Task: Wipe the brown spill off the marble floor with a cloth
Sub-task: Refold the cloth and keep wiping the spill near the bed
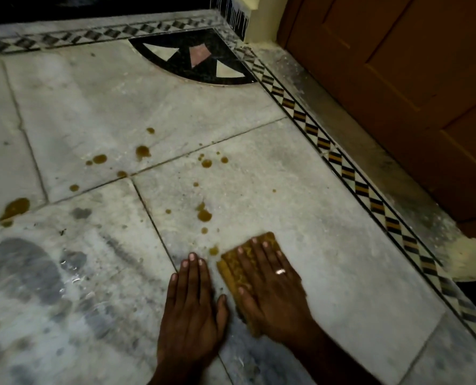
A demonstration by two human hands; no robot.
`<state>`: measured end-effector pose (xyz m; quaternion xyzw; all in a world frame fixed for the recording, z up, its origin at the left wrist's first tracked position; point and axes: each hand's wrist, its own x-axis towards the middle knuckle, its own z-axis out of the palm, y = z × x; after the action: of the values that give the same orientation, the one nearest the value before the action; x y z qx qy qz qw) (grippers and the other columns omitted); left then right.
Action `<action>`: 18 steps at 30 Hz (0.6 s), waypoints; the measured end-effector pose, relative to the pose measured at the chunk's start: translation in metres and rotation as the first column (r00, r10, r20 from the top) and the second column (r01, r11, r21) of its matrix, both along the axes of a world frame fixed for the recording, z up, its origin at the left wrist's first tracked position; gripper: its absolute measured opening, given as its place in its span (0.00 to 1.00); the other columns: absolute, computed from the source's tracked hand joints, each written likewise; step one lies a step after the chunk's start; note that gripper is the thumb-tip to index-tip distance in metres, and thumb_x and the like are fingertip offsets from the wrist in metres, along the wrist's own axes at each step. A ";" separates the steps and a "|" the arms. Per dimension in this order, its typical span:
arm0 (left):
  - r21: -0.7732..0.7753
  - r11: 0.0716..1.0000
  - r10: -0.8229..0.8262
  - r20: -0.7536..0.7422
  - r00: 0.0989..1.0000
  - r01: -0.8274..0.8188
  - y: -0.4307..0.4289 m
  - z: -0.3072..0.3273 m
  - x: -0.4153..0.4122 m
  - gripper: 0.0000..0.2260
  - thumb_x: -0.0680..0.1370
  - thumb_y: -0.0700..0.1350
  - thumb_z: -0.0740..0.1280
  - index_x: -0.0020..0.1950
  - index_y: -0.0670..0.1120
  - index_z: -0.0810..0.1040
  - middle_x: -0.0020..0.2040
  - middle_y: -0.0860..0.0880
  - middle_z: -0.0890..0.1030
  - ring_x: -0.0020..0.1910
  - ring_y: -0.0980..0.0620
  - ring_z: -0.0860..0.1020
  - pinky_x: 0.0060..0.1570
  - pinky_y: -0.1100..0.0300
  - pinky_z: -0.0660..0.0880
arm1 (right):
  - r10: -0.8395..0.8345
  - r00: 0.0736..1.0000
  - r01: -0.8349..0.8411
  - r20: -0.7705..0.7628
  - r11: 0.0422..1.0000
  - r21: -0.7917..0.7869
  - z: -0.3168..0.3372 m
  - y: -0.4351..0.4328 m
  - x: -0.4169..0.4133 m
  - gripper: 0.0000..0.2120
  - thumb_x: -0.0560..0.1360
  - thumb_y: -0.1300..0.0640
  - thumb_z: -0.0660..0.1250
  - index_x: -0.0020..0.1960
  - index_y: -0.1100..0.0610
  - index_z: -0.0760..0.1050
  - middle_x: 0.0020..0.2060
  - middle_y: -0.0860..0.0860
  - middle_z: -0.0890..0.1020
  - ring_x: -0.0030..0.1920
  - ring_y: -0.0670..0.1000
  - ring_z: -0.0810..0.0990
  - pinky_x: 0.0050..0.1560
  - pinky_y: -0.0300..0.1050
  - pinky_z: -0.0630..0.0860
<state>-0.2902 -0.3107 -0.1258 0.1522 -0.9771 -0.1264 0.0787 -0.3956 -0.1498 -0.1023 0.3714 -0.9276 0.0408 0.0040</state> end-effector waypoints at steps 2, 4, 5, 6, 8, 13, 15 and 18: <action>0.001 1.000 0.007 0.000 1.000 -0.007 0.001 0.001 0.000 0.32 0.80 0.54 0.57 0.78 0.35 0.62 0.79 0.37 0.61 0.78 0.39 0.62 0.75 0.42 0.63 | -0.044 0.999 0.044 -0.021 0.999 0.006 -0.001 0.023 -0.008 0.29 0.83 0.42 0.52 0.81 0.52 0.58 0.80 0.57 0.60 0.81 0.58 0.57 0.78 0.59 0.61; 0.012 1.000 0.017 0.003 1.000 -0.017 0.001 0.002 -0.001 0.32 0.80 0.54 0.57 0.78 0.36 0.62 0.79 0.37 0.61 0.78 0.39 0.62 0.75 0.42 0.63 | -0.143 0.989 0.144 -0.023 0.989 0.028 -0.008 0.035 -0.029 0.28 0.84 0.44 0.50 0.81 0.55 0.59 0.80 0.60 0.61 0.81 0.61 0.56 0.78 0.61 0.59; 0.019 1.000 0.019 0.004 1.000 -0.020 0.001 0.003 -0.002 0.32 0.80 0.54 0.57 0.78 0.36 0.62 0.79 0.37 0.61 0.78 0.39 0.62 0.75 0.42 0.63 | -0.180 0.983 0.181 -0.031 0.982 0.052 -0.011 0.036 -0.044 0.27 0.84 0.46 0.50 0.81 0.56 0.59 0.80 0.61 0.60 0.81 0.62 0.54 0.78 0.63 0.59; 0.025 0.999 0.024 0.006 1.000 -0.024 0.001 0.002 -0.001 0.32 0.80 0.55 0.57 0.78 0.36 0.62 0.79 0.37 0.61 0.78 0.39 0.62 0.75 0.42 0.63 | -0.210 0.977 0.212 -0.037 0.974 0.074 -0.014 0.034 -0.061 0.27 0.85 0.46 0.49 0.81 0.57 0.58 0.80 0.61 0.58 0.81 0.63 0.52 0.77 0.64 0.58; 0.040 0.999 0.026 0.007 1.000 -0.026 0.002 0.003 -0.002 0.32 0.80 0.54 0.59 0.78 0.36 0.62 0.79 0.37 0.61 0.79 0.40 0.62 0.75 0.43 0.63 | -0.324 0.946 0.325 -0.018 0.944 0.057 -0.012 0.018 -0.097 0.29 0.83 0.45 0.47 0.82 0.55 0.56 0.80 0.61 0.57 0.81 0.63 0.54 0.78 0.63 0.56; 0.066 0.997 0.030 0.009 1.000 -0.031 0.003 0.005 -0.002 0.32 0.80 0.54 0.60 0.78 0.36 0.61 0.80 0.37 0.61 0.79 0.40 0.60 0.75 0.42 0.63 | -0.327 0.945 0.324 0.023 0.943 0.079 -0.002 -0.048 -0.150 0.34 0.82 0.40 0.36 0.83 0.53 0.51 0.80 0.62 0.57 0.81 0.63 0.55 0.80 0.60 0.50; 0.065 0.997 0.031 -0.007 0.999 -0.031 0.003 0.005 -0.002 0.32 0.79 0.53 0.61 0.78 0.35 0.61 0.79 0.37 0.61 0.79 0.40 0.60 0.75 0.42 0.63 | -0.288 0.957 0.286 0.033 0.957 0.044 -0.002 -0.066 -0.148 0.33 0.81 0.40 0.42 0.82 0.53 0.55 0.80 0.62 0.60 0.80 0.63 0.58 0.80 0.61 0.52; 0.058 0.997 0.042 -0.017 0.999 -0.041 0.005 0.005 0.000 0.33 0.80 0.53 0.61 0.78 0.35 0.60 0.79 0.36 0.60 0.79 0.39 0.59 0.75 0.42 0.62 | -0.189 0.982 0.189 0.003 0.982 -0.006 -0.002 -0.088 -0.124 0.31 0.81 0.42 0.49 0.81 0.53 0.60 0.78 0.62 0.64 0.79 0.63 0.62 0.78 0.62 0.58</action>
<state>-0.2904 -0.3061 -0.1205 0.1737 -0.9689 -0.1542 0.0859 -0.5195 -0.2377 -0.1039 0.2818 -0.9584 0.0437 0.0079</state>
